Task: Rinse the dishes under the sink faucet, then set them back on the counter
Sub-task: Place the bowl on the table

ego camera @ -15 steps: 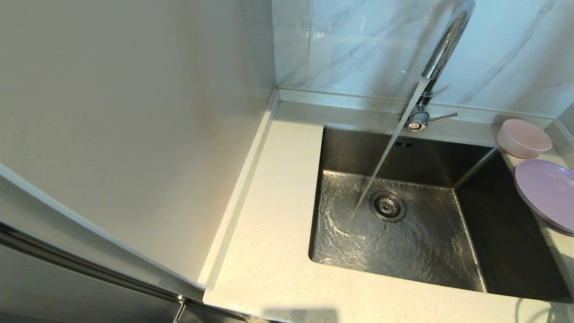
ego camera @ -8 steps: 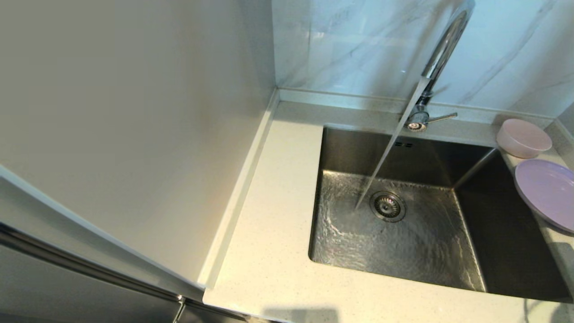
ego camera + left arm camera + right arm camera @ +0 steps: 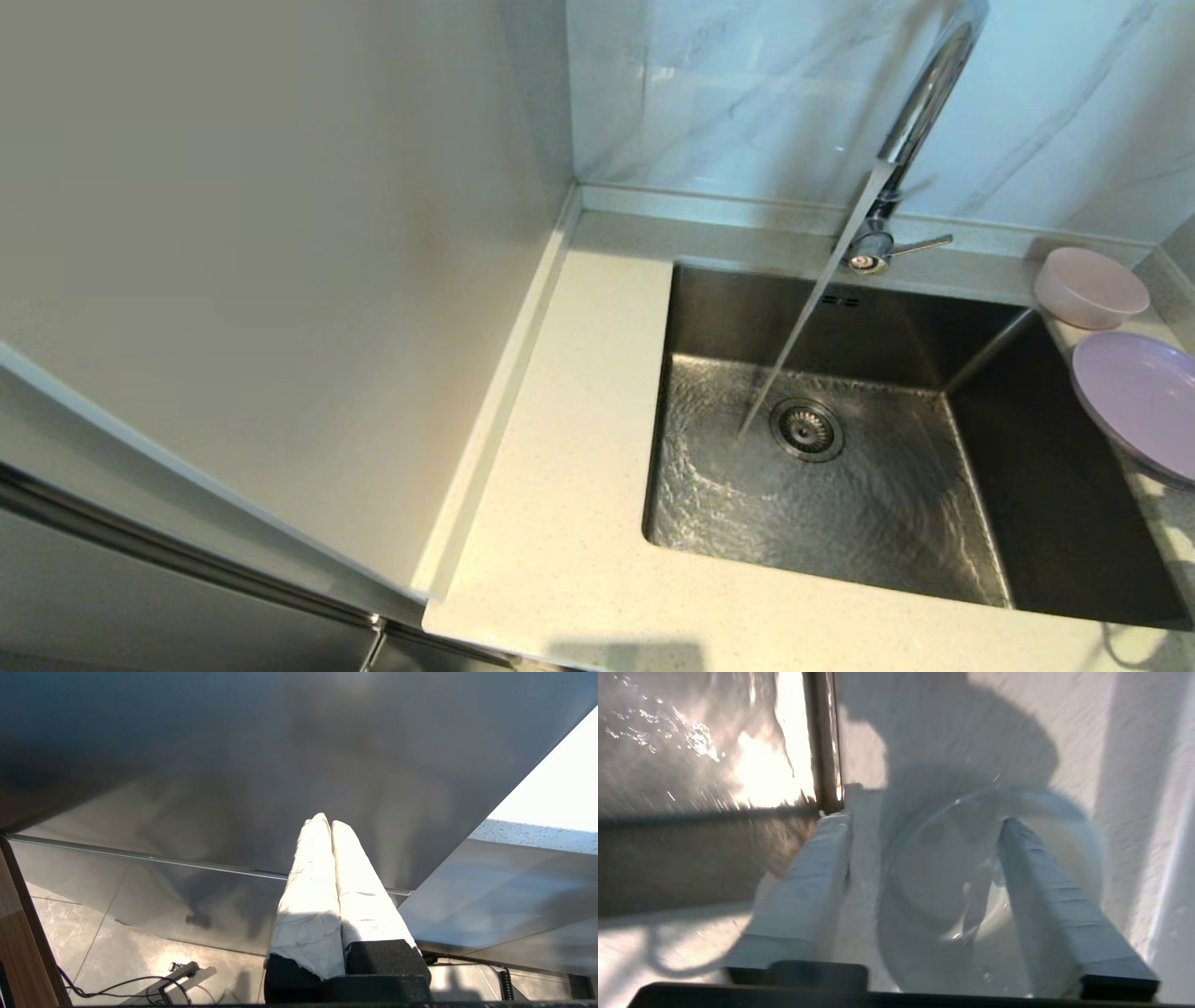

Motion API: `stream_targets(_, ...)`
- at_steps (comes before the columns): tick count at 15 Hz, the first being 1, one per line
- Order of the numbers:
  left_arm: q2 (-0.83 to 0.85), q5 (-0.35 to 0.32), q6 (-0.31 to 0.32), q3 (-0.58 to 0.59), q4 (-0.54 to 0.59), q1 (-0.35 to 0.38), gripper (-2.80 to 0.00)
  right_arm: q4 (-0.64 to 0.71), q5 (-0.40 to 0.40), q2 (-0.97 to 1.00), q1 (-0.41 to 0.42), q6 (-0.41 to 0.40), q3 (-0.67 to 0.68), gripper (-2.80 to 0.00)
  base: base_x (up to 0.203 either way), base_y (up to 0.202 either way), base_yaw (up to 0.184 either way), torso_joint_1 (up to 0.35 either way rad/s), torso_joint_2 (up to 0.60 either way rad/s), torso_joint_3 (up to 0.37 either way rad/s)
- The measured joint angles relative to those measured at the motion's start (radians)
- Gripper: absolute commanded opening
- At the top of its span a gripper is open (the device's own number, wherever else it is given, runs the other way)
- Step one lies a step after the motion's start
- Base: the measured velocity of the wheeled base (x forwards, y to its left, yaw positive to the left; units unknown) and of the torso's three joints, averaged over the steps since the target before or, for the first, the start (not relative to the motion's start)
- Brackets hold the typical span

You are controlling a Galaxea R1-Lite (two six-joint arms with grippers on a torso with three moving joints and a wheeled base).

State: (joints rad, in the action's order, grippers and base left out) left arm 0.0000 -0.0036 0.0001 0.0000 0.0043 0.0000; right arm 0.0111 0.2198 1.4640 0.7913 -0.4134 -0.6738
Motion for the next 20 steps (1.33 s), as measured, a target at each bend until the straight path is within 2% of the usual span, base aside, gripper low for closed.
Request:
stream_targets(4,0.000,0.000,0.000,0.000,0.000,0.000,-2.80,0.007,0.141,-0.082,0.063,0.038,-0.036,0.00,0.000,0.000,0.000,0.000,0.00,0.000)
stream_targets(8,0.000,0.000,0.000,0.000,0.000,0.000,-2.80,0.061,0.250,-0.197,0.075,0.171,-0.073,0.00,0.000,0.000,0.000,0.000,0.00,0.000)
stream_targets(10,0.000,0.000,0.000,0.000,0.000,0.000,-2.80,0.143,0.316,-0.275,0.074,0.228,-0.117,0.00,0.000,0.000,0.000,0.000,0.00,0.000)
stream_targets(13,0.000,0.000,0.000,0.000,0.000,0.000,-2.80,0.352,0.422,-0.363,0.035,0.249,-0.259,0.00,0.000,0.000,0.000,0.000,0.00,0.000)
stream_targets(15,0.000,0.000,0.000,0.000,0.000,0.000,-2.80,0.476,0.410,-0.397,-0.050,0.248,-0.339,0.00,0.000,0.000,0.000,0.000,0.00,0.000)
stream_targets(16,0.000,0.000,0.000,0.000,0.000,0.000,-2.80,0.505,0.369,-0.406,-0.102,0.247,-0.369,0.00,0.000,0.000,0.000,0.000,0.00,0.000)
stream_targets(20,0.000,0.000,0.000,0.000,0.000,0.000,-2.80,0.554,0.119,-0.378,-0.350,0.238,-0.489,0.00,0.000,0.000,0.000,0.000,0.00,0.000)
